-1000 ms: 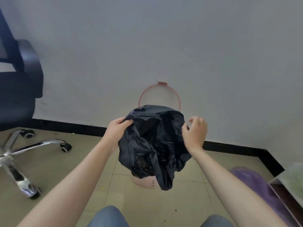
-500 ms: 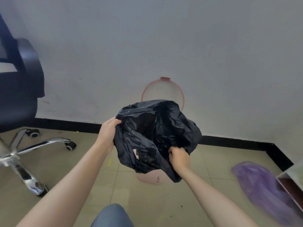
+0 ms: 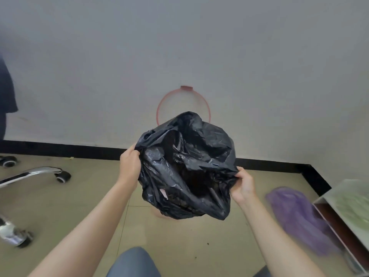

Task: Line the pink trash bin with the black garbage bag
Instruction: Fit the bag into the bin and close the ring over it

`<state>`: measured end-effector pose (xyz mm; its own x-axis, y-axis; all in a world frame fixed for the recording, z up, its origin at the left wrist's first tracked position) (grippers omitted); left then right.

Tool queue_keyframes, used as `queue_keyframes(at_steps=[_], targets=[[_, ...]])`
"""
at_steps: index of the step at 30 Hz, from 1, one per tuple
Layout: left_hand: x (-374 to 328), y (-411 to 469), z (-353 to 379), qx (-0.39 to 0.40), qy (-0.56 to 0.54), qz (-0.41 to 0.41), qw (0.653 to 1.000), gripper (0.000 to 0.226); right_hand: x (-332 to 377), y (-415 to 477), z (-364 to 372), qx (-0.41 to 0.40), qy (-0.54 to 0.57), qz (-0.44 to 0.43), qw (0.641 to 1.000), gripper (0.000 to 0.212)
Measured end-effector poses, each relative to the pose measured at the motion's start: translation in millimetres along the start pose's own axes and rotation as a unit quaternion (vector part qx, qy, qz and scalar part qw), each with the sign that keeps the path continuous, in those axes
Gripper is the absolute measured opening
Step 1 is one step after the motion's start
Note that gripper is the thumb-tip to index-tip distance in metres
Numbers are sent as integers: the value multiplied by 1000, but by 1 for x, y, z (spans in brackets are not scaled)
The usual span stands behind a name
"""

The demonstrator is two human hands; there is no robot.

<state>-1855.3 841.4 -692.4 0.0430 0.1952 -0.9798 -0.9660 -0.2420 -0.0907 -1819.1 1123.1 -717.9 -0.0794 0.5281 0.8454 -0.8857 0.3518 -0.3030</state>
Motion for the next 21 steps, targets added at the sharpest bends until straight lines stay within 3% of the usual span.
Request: queue_keyframes(at_steps=[3,6,8,10,11,14,18,21], targets=[[8,-1,4,36,23,28,999,49,-12,1,-36,-18,-161,37,986,30],[15,1,7,77,45,45,995,48,-11,-3,-65,5,-370,93,924,32],[21,-1,9,119,72,55,989,50,-4,-3,-80,-40,-436,114,892,29],[28,-7,16,183,118,87,972,56,8,0,-86,-152,-396,71,903,22],[34,-11,20,215,134,97,962,58,16,2,-83,-180,-370,42,910,30],[49,-28,27,283,151,25,947,55,25,9,-58,-98,-350,37,931,60],[64,-38,29,342,190,-79,917,54,6,12,-22,6,-321,92,943,63],[69,-41,26,314,97,-183,927,64,-22,17,-2,42,-350,58,934,66]])
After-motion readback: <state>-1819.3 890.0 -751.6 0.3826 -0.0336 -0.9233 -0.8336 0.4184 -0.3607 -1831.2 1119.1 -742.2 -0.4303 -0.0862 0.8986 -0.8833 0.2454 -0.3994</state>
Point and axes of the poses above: each hand's wrist, its own y-axis towards the middle knuckle, its own z-axis out of the palm, x = y × z, the point moved 1 cm from there along y, towards the middle knuckle, and after that the axes turned 1 degree about -y, right-handed, at the moved point
